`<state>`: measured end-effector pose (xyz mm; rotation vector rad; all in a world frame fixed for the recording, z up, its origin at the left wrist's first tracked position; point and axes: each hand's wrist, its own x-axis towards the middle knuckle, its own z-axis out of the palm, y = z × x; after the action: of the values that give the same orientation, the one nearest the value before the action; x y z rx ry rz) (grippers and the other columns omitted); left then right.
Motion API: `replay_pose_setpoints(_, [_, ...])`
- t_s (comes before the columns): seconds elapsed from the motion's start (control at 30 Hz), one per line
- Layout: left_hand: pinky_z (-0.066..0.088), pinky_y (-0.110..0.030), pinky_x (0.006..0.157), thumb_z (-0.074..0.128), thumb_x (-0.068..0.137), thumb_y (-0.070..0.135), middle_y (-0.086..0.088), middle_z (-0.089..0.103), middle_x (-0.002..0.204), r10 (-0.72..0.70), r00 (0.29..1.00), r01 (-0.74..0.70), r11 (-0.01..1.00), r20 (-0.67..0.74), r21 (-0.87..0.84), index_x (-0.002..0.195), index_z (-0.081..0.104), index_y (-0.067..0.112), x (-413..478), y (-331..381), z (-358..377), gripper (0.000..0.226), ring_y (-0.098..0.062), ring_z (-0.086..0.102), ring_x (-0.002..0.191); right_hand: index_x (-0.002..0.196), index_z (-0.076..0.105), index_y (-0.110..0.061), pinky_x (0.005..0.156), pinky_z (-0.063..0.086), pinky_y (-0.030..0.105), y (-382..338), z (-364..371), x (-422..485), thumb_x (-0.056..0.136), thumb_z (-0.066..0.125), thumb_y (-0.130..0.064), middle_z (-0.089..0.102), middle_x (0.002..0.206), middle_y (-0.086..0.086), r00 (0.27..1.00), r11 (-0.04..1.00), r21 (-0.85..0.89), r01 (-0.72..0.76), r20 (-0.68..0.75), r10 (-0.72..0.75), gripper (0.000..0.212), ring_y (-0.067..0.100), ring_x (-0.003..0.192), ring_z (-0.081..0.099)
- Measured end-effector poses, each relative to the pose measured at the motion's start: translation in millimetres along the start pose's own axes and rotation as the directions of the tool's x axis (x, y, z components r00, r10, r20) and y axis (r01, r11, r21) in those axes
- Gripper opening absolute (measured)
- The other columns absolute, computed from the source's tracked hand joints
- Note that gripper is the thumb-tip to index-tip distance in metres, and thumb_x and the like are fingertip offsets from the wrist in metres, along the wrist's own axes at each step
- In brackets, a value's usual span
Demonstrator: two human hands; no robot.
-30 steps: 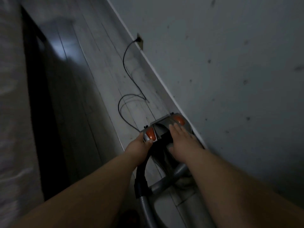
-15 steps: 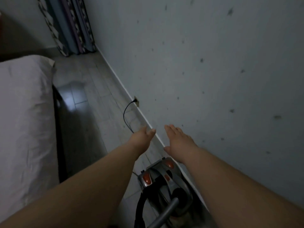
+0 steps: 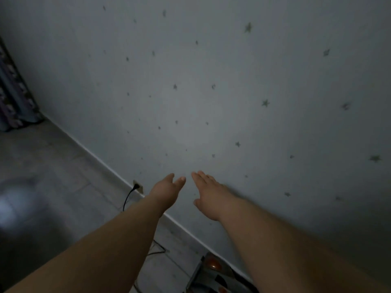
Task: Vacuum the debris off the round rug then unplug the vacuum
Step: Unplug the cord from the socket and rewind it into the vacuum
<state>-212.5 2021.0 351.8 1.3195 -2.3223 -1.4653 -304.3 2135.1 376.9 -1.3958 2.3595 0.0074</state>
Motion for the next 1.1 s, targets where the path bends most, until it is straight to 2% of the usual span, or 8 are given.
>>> replay_pose_setpoints(0.17, [0.025,-0.037,0.112,0.039,0.096,0.049,-0.01,0.028,0.154,0.074,0.997,-0.073,0.997,0.028,-0.017,0.149,0.025,0.015,16.9,21.2,-31.1,0.064,-0.028,0.028,0.14,0.156,-0.01,-0.023,0.121,0.014,0.044,-18.1,-33.4,16.2,0.102,0.045,-0.029,-0.013,0.164,-0.002,0.998,0.999,0.011,-0.04,-0.042,0.041,0.077,0.02,0.151,-0.001])
replay_pose_setpoints(0.47, [0.027,-0.04,0.112,0.041,0.097,0.047,-0.011,0.031,0.152,0.086,0.996,-0.086,0.996,0.001,0.023,0.148,0.028,0.013,14.5,17.5,-63.3,0.063,-0.03,0.031,0.138,0.157,-0.009,-0.025,0.121,0.017,0.042,-29.3,-52.0,23.0,0.102,0.046,-0.03,-0.013,0.164,-0.004,0.995,0.999,0.032,-0.028,-0.093,0.031,0.078,0.02,0.151,0.002])
replay_pose_setpoints(0.6, [0.028,-0.04,0.111,0.041,0.096,0.048,-0.011,0.031,0.152,0.077,0.996,-0.077,0.997,0.038,0.006,0.148,0.028,0.013,31.3,4.5,-69.3,0.063,-0.03,0.032,0.138,0.157,-0.008,-0.026,0.121,0.015,0.039,-36.7,-50.3,41.5,0.101,0.046,-0.032,-0.012,0.164,-0.005,0.995,0.997,0.063,-0.036,-0.086,0.042,0.078,0.019,0.151,0.002])
replay_pose_setpoints(0.73, [0.027,-0.039,0.112,0.04,0.097,0.048,-0.011,0.031,0.152,0.081,0.993,-0.083,0.996,0.09,0.023,0.148,0.027,0.012,73.2,-12.6,-84.3,0.063,-0.03,0.031,0.139,0.157,-0.007,-0.025,0.122,0.01,0.034,-57.1,-51.3,82.1,0.101,0.047,-0.031,-0.012,0.164,-0.004,0.994,0.992,0.119,-0.049,-0.092,0.061,0.078,0.018,0.151,0.001])
replay_pose_setpoints(0.9, [0.027,-0.037,0.112,0.04,0.097,0.046,-0.012,0.032,0.152,0.154,0.976,-0.164,0.985,0.154,0.056,0.147,0.029,0.011,160.8,-22.8,-135.3,0.062,-0.029,0.032,0.138,0.157,-0.005,-0.024,0.12,0.008,0.034,-97.0,-56.7,161.2,0.102,0.047,-0.029,-0.009,0.165,-0.004,0.982,0.976,0.175,-0.13,-0.114,0.151,0.076,0.018,0.151,0.002])
replay_pose_setpoints(1.1, [0.027,-0.038,0.113,0.041,0.097,0.045,-0.013,0.032,0.151,0.106,0.97,-0.134,0.984,0.22,0.119,0.147,0.03,0.01,255.1,-44.1,-215.8,0.062,-0.03,0.033,0.138,0.157,-0.002,-0.021,0.122,0.008,0.033,-145.3,-59.6,259.9,0.101,0.049,-0.026,-0.009,0.165,-0.002,0.968,0.939,0.272,-0.209,-0.078,0.238,0.076,0.016,0.151,0.0])
